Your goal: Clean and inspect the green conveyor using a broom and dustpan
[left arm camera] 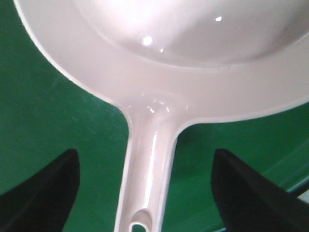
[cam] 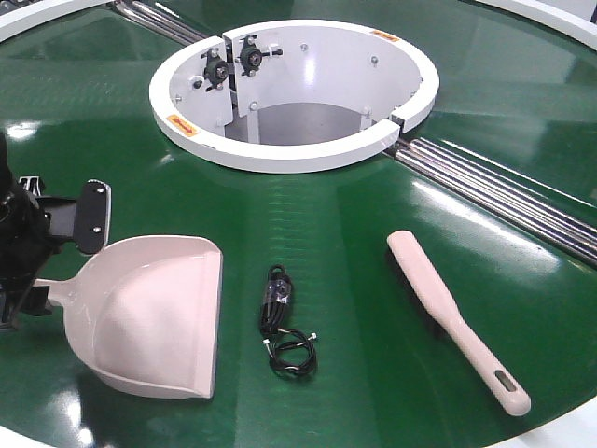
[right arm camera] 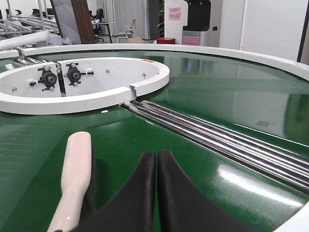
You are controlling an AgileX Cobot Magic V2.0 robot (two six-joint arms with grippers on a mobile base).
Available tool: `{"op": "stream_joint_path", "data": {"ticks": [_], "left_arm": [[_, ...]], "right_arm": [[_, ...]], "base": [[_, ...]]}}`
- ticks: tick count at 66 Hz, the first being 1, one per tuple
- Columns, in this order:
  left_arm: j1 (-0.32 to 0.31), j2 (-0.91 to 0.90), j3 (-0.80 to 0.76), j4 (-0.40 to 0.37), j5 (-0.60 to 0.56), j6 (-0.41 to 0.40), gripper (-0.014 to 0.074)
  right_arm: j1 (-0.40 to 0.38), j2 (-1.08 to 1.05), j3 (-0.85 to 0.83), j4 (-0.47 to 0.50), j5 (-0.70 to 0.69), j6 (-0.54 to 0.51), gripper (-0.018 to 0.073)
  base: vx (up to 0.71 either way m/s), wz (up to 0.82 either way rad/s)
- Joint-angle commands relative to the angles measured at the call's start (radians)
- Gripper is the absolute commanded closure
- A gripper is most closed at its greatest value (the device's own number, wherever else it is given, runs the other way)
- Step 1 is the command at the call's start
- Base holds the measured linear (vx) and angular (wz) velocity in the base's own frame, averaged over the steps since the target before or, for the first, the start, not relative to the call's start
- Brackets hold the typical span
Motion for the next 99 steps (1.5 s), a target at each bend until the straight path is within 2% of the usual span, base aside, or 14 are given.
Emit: {"op": "stream_joint_path", "data": {"ticks": [1,28,52,57,66,84,99], "left_arm": [[-0.001,-0.024,-0.026,0.023,-0.018,0.002,0.0074],[0.059,0.044,-0.026,0.016,-0.037,0.005,0.0074],[0.058,0.095,-0.026,0.023,-0.060,0.031,0.0086],[0.058,0.103,-0.026,0.026,-0.072,0.031,0.0122],[0.058,0.103,-0.026,0.058,-0.075,0.031,0.0247],[0.056,0.065,-0.026,0.069,-0.068,0.027,0.0602],[0.055,0.007,-0.026,0.027,-0.063,0.027,0.0604]], "right_arm": [[-0.007,-0.010,0.003,-0.003,-0.067,-0.001,0.0568],[-0.007,-0.010,0.003,-0.003,-0.067,-0.001,0.0568],[-0.007,-0.010,0.003,-0.003,-0.067,-0.001,0.0568],[-0.007,-0.010,0.003,-0.003,-0.067,-0.001,0.0568],[-0.007,-0.010,0.003,-0.003,-0.067,-0.001,0.0568],[-0.007,-0.010,0.003,-0.003,-0.067,-0.001,0.0568],[-0.007,-0.010,0.003,-0.003,-0.067,-0.001,0.0568]], "base": [[0.00,0.00],[0.00,0.00],[0.00,0.00],[0.00,0.00],[0.00,0.00],[0.00,0.00],[0.00,0.00]]}}
